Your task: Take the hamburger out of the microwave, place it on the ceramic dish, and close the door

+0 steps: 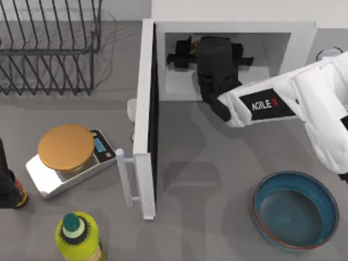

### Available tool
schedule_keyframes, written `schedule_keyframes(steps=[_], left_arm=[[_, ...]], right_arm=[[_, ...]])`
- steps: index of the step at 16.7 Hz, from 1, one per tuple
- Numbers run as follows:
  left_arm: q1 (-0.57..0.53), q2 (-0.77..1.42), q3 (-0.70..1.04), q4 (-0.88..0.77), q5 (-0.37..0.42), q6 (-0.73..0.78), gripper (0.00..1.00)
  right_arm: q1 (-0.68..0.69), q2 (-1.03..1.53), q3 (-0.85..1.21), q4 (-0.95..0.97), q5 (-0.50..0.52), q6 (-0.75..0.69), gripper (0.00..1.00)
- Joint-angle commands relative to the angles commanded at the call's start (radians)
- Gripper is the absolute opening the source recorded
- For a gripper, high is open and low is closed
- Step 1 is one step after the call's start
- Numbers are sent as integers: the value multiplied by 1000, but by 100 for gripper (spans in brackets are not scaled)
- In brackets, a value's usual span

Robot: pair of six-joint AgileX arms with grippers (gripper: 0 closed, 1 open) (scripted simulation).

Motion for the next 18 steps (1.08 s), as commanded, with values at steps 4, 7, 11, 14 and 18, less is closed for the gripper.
schedule_keyframes(steps=[4,7,11,14,18], left_arm=[[0,0,0,0,0,0,100],[0,0,0,0,0,0,100],[0,0,0,0,0,0,100],[0,0,0,0,0,0,100],[0,0,0,0,0,0,100]], right_arm=[[60,-113,-254,131,57,19,0],[107,-202,-452,233,101,34,0],[158,-304,-682,344,150,50,0],[179,-343,-762,388,169,57,0],[180,-345,-768,392,170,58,0]])
